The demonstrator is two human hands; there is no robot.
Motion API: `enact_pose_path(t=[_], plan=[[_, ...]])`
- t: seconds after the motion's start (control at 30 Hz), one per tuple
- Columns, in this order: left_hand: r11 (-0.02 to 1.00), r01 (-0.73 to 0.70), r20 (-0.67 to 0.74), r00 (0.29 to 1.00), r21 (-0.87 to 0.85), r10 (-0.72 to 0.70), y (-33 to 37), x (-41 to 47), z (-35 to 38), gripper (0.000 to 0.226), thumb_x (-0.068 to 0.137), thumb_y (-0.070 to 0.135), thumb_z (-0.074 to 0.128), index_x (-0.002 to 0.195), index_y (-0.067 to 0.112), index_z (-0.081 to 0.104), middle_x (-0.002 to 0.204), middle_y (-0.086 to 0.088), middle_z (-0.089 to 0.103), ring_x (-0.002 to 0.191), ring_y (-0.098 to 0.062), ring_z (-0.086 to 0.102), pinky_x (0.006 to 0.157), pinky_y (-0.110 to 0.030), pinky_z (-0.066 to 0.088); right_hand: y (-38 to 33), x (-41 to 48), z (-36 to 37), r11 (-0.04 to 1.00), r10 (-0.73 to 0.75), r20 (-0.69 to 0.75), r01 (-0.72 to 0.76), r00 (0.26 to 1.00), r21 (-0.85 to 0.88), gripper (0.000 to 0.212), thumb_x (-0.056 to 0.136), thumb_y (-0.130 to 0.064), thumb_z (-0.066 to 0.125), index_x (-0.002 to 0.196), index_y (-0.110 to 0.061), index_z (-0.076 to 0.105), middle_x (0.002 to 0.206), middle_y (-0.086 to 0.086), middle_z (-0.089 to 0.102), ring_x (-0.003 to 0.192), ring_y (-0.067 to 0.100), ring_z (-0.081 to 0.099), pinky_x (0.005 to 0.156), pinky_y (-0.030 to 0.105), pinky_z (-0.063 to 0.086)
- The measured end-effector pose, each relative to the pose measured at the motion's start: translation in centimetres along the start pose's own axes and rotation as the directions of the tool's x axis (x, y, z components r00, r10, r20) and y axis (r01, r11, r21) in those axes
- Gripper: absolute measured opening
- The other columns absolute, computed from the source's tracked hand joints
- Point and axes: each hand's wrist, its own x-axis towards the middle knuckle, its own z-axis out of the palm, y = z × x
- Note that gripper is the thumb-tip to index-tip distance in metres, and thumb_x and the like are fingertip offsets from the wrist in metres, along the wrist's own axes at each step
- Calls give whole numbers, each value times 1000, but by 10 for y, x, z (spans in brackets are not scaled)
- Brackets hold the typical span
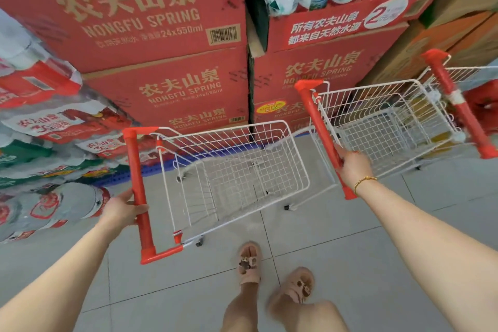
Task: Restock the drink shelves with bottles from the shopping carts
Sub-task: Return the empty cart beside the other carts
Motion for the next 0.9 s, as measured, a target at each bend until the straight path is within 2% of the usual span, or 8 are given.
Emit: enact_pose_path(t=[0.07, 0.13, 0.27, 0.43, 0.53, 0.63, 0.8, 0.9], plan=[[1000, -4, 47, 999, -23, 6, 10, 0, 4, 75, 82, -5, 65, 146, 10, 29, 104, -16, 61, 83, -30, 60, 80, -46, 53, -3, 3, -2, 998, 48, 13, -48, 999, 27, 41, 95, -18, 42, 136, -21, 45, 88, 13, 60, 78, 30, 57, 71, 33, 45], [999, -13, 86, 996, -42, 17, 20, -2, 12, 74, 82, -6, 64, 146, 9, 29, 100, -15, 60, 82, -29, 61, 78, -44, 52, -5, 4, -2, 998, 59, 26, -59, 998, 26, 41, 95, -17, 40, 136, -19, 45, 95, 15, 61, 82, 32, 59, 71, 35, 47], [996, -44, 141, 988, -73, 54, 43, -2, 36, 74, 83, -5, 64, 146, 9, 28, 92, -13, 60, 74, -25, 60, 70, -39, 51, -3, 5, 1, 986, 126, 43, -130, 991, 101, 39, 99, -29, 31, 133, -18, 49, 71, 1, 47, 58, 18, 46, 50, 25, 36], [989, -42, 210, 975, -143, 72, 64, -4, 74, 76, 81, -5, 67, 145, 7, 30, 94, -13, 63, 79, -27, 61, 71, -40, 54, -5, 6, -4, 991, 106, 62, -111, 992, 72, 40, 98, -22, 38, 138, -19, 44, 90, 9, 55, 75, 26, 55, 64, 29, 43], [988, -87, 208, 972, -125, 112, 73, -7, 92, 73, 80, -1, 69, 144, 9, 35, 92, -11, 64, 79, -26, 63, 75, -42, 56, -4, 11, -6, 994, 70, 63, -75, 996, 77, 45, 96, -19, 40, 141, -25, 37, 85, 3, 48, 69, 22, 50, 61, 27, 41], [986, -110, 222, 966, -123, 136, 79, -8, 107, 69, 79, 0, 70, 141, 8, 40, 89, -10, 64, 76, -26, 64, 77, -47, 57, -1, 13, -8, 996, 52, 95, -59, 994, 68, 46, 94, -15, 45, 139, -23, 41, 93, 9, 57, 79, 26, 58, 67, 31, 47], [977, -173, 228, 953, -127, 198, 98, -28, 137, 69, 81, 2, 68, 142, 8, 36, 85, -9, 65, 73, -22, 64, 67, -36, 57, -1, 13, -10, 997, 19, 107, -27, 994, 67, 50, 95, -15, 45, 143, -27, 34, 87, 1, 50, 76, 22, 54, 65, 29, 44], [970, -221, 234, 942, -106, 240, 117, -33, 164, 66, 82, 6, 69, 141, 8, 38, 88, -12, 65, 75, -26, 65, 72, -42, 58, 1, 13, -9, 1000, -2, 116, -2, 993, 30, 56, 94, -14, 46, 146, -29, 28, 86, -1, 47, 77, 20, 52, 69, 30, 45]])
